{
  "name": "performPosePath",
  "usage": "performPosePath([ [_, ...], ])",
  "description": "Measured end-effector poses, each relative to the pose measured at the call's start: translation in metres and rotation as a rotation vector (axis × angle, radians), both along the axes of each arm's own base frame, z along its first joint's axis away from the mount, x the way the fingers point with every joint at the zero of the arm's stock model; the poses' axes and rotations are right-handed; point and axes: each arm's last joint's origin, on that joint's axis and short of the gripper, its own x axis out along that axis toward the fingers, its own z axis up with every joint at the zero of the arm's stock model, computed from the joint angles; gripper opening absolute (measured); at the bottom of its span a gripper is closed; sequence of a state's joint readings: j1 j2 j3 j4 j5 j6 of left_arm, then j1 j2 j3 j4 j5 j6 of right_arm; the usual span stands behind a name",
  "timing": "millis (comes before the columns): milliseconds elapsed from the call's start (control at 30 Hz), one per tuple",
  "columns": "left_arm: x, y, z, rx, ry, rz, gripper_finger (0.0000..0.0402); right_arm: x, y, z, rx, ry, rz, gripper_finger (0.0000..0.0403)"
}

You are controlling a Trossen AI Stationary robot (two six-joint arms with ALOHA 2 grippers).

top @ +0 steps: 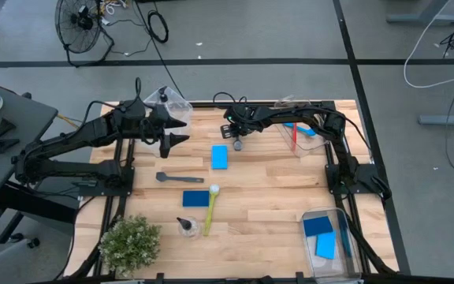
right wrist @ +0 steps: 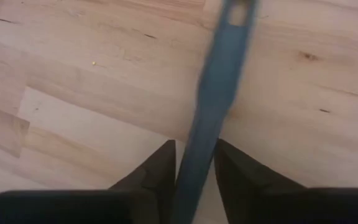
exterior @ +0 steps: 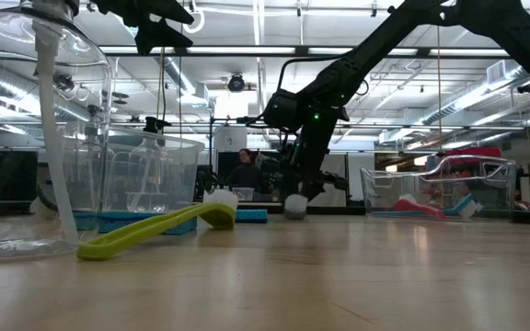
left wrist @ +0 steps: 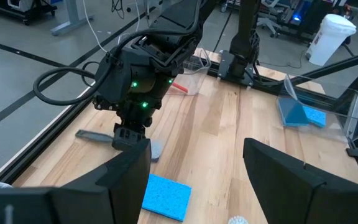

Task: Pick & Place Kitchen Sink Supplies
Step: Put the gray cleaning brush into the top transparent bin

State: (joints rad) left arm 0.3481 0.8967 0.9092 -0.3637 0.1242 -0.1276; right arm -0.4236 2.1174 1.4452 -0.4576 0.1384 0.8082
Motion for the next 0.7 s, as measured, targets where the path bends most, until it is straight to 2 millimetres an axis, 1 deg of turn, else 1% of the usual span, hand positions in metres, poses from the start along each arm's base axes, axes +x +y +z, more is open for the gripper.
performPosePath([
  [167,-0.0001,0.0,0.0001,0.0,0.0,0.0,0.0259,0.0,0.0,0.0,0.0,0.0,0.001,0.0075],
  [300,0.0,0.0,0.0,0.0,0.0,0.0,0.0259,0.0,0.0,0.0002,-0.001,0.0,0.0,0.0054],
  [533,0.0,0.0,0.0,0.0,0.0,0.0,0.0259,0.0001,-0.0001,0.0004,-0.002,-0.001,0.002,0.0051],
  [700,0.0,0.0,0.0,0.0,0.0,0.0,0.0259,-0.0005,0.0006,0.0066,0.008,-0.019,0.012,0.005],
])
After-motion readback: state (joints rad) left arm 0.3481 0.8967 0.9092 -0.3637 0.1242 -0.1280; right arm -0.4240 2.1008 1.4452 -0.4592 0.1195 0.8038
